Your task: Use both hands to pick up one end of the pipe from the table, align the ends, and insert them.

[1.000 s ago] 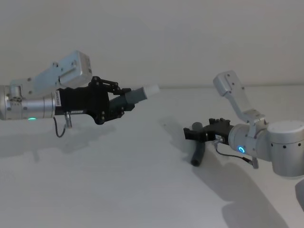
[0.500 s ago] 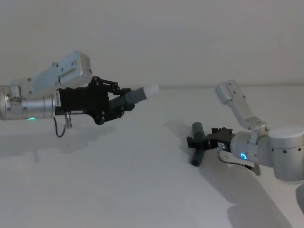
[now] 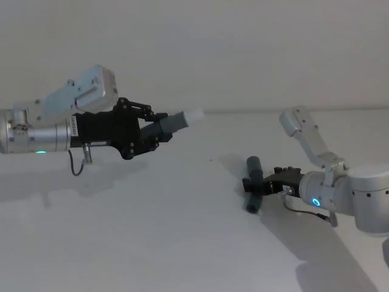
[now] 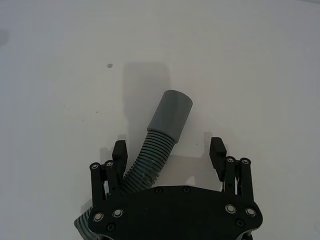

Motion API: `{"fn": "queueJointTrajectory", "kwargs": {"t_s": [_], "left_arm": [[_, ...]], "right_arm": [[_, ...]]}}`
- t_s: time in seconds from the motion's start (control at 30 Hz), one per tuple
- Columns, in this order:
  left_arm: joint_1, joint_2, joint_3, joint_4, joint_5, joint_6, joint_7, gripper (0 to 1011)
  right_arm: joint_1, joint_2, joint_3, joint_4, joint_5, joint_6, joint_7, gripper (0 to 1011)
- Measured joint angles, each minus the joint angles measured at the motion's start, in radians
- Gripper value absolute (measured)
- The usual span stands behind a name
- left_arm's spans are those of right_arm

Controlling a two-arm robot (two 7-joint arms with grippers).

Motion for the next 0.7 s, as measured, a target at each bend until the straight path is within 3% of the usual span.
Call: {"fn": "queueJointTrajectory", "kwargs": {"t_s": [0.7], "left_arm": [[0.0, 0.0, 0.0, 0.0, 0.0, 0.0, 0.0, 336]], "right_arm": [[0.037, 0.011, -0.039, -0.006, -0.033, 0.001, 0.049, 1002]]}}
